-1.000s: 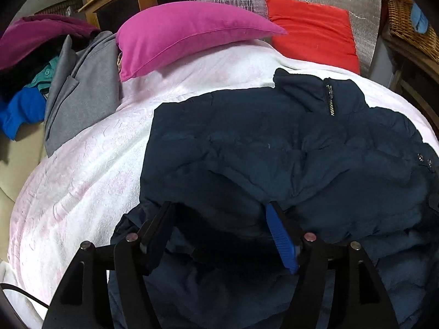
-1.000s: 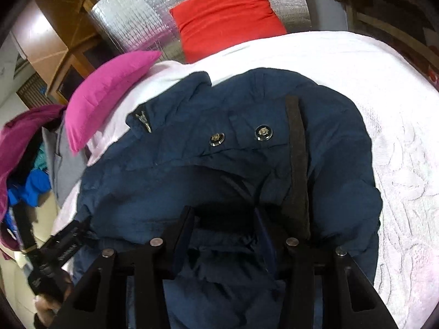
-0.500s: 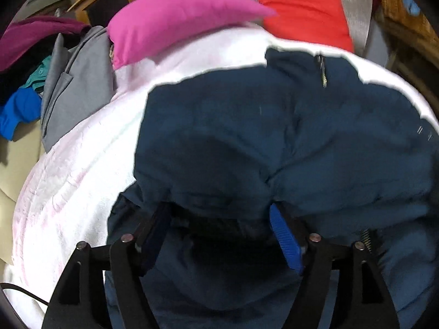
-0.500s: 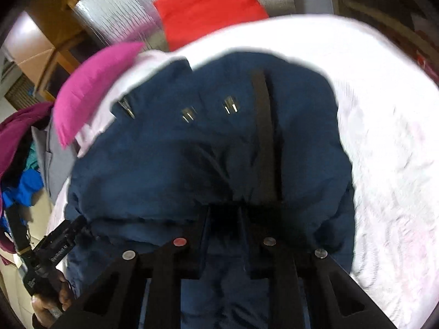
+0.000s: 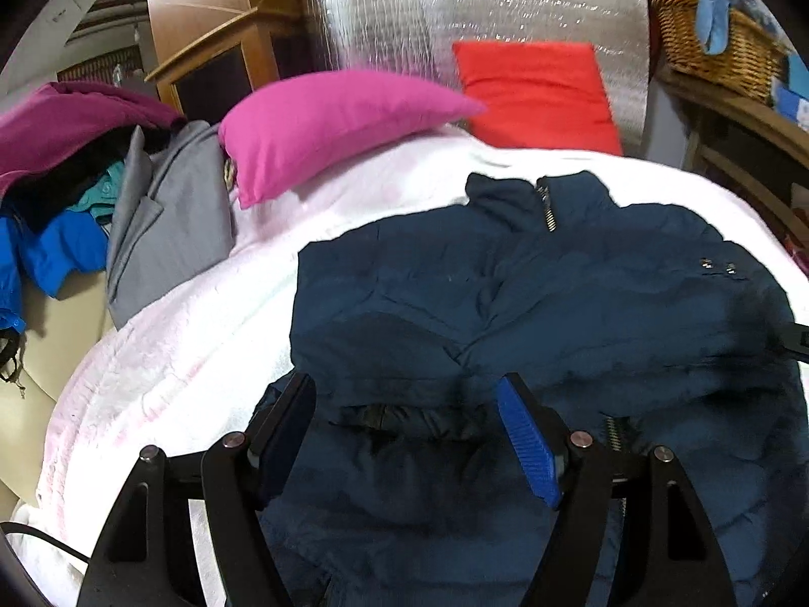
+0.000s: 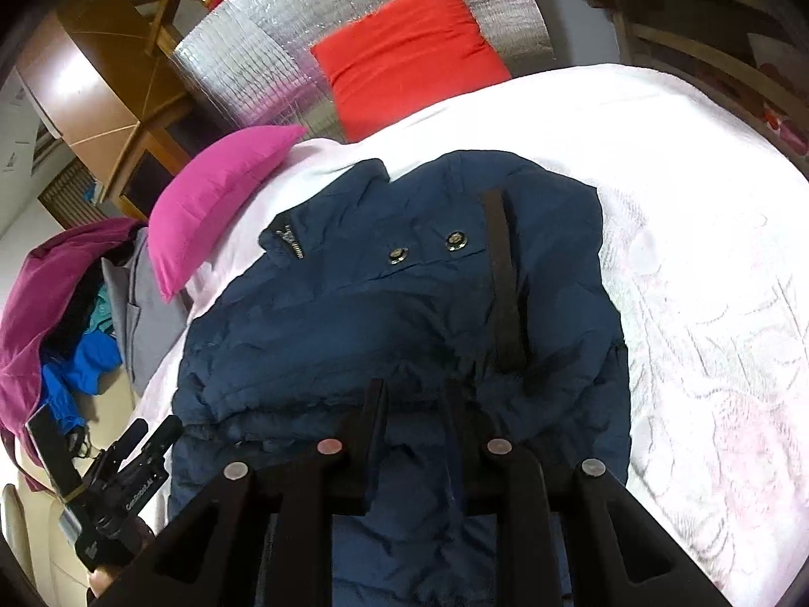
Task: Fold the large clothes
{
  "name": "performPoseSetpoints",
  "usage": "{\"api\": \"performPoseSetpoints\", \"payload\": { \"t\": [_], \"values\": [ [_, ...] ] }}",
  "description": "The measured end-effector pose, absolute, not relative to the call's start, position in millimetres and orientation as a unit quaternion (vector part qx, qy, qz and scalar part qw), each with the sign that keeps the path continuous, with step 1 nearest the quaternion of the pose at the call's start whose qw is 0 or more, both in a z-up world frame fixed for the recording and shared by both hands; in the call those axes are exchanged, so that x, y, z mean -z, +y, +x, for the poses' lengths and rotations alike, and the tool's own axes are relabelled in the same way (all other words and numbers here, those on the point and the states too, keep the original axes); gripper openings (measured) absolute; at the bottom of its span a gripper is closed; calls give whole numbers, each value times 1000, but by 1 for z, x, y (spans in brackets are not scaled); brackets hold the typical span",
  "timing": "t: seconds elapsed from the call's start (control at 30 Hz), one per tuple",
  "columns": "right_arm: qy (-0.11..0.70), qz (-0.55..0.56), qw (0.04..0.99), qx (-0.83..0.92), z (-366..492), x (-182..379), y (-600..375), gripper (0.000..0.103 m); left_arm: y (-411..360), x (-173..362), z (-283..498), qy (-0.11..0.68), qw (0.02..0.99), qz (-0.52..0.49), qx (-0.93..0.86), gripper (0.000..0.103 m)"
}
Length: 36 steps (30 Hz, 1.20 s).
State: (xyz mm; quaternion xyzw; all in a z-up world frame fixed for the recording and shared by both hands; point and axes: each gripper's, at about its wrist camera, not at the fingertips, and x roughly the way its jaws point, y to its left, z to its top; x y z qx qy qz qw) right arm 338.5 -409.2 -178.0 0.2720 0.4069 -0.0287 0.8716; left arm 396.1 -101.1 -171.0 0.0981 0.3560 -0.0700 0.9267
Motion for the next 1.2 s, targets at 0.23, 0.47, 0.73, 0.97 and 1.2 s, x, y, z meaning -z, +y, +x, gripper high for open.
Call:
{"api": "performPoseSetpoints", "payload": {
  "t": [0.23, 0.47, 0.73, 0.97, 1.2],
  "values": [
    [403, 246, 881, 24, 325, 174, -389, 65, -85, 163, 369, 332, 935, 109, 65, 75],
    [389, 249, 887, 15, 307, 172, -378, 65, -56, 162, 355, 332, 937, 91, 52, 75],
    [372, 251, 894, 5, 270, 167, -374, 65, -29, 164, 333, 336, 939, 63, 34, 75],
    [362, 242, 900, 1, 234, 165, -371, 65, -16, 163, 312, 328, 942, 67, 21, 75],
    [358, 239, 903, 2, 204, 165, -376, 65, -6, 167, 286, 328, 943, 64, 13, 75]
  ]
}}
